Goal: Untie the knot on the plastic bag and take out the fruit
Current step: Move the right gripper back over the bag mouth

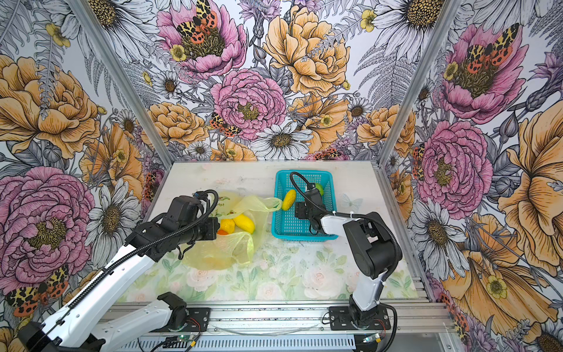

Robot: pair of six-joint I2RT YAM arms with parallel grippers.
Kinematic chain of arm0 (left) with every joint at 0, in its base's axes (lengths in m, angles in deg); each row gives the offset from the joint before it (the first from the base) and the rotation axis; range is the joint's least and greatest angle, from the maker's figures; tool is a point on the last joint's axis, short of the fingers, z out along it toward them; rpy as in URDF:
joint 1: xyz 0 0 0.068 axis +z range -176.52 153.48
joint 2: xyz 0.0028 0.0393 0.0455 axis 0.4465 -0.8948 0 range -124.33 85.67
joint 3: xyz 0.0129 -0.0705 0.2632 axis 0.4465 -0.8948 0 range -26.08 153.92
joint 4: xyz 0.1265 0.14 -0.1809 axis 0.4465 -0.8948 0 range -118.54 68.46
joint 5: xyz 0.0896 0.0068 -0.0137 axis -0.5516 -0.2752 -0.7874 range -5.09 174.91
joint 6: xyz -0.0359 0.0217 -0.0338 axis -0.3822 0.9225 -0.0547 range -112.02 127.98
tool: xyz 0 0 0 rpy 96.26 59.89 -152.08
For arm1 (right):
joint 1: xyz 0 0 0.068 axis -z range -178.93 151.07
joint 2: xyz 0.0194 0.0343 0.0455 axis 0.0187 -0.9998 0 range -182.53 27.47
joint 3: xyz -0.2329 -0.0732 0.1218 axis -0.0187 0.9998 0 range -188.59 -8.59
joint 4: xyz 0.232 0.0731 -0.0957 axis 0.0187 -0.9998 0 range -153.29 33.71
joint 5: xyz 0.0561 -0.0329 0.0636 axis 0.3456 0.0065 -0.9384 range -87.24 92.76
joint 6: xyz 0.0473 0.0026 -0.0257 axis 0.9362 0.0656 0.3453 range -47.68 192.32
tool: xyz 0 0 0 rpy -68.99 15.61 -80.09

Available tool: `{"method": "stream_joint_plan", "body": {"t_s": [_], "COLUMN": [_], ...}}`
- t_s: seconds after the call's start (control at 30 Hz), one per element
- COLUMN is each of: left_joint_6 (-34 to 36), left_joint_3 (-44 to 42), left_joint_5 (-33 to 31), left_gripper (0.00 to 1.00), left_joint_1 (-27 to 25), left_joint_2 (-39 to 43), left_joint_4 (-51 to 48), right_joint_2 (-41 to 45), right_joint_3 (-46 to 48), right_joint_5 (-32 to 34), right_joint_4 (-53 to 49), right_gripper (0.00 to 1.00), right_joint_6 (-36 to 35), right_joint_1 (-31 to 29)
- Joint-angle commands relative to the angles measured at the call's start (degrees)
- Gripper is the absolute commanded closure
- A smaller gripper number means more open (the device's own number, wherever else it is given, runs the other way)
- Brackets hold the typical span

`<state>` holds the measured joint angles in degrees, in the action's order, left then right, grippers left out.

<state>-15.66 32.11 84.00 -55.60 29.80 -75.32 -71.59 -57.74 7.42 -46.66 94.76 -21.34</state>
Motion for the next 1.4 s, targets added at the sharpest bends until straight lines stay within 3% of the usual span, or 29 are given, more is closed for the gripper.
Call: {"method": "stream_joint_plan", "body": {"t_s": [0.0, 0.23, 0.4, 0.53, 0.63, 0.87, 1.1, 1.27, 1.37], "left_joint_6": [-0.33, -0.45, -0.45, -0.53, -0.53, -0.62, -0.61, -0.62, -0.62], "left_joint_3": [1.04, 0.98, 0.99, 0.95, 0.98, 0.95, 0.93, 0.95, 0.91], "left_joint_5": [-0.71, -0.96, -0.85, -1.47, -1.35, -1.52, -1.71, -1.64, -1.64], "left_gripper": [1.00, 1.00, 1.00, 1.00, 1.00, 1.00, 1.00, 1.00, 1.00], "left_joint_1": [0.45, -0.27, -0.50, -0.78, -0.80, -1.20, -1.25, -1.41, -1.40], "left_joint_2": [0.11, 0.25, 0.25, 0.79, 0.68, 0.68, 0.64, 0.61, 0.77], "left_joint_4": [-0.16, -0.19, -0.19, -0.16, -0.19, -0.19, -0.19, -0.28, -0.25], "right_joint_2": [8.74, 28.60, 41.83, 45.82, 43.88, 31.15, 17.19, 8.99, 4.67], "right_joint_3": [4.39, 17.10, 24.96, 28.27, 27.69, 22.18, 14.61, 8.05, 5.19], "right_joint_5": [-0.38, -3.56, -8.91, -18.87, -23.70, -26.95, -27.80, -27.32, -27.77], "right_joint_4": [6.36, 13.87, 19.55, 23.89, 24.83, 23.77, 22.60, 19.37, 19.15], "right_gripper": [0.21, 0.19, 0.32, 0.36, 0.39, 0.50, 0.57, 0.57, 0.52], "right_joint_6": [-1.10, -3.87, -9.11, -14.13, -16.97, -24.08, -25.54, -26.14, -27.11], "right_joint_1": [-0.48, -3.36, -9.18, -14.58, -17.93, -24.35, -25.21, -26.92, -28.95]}}
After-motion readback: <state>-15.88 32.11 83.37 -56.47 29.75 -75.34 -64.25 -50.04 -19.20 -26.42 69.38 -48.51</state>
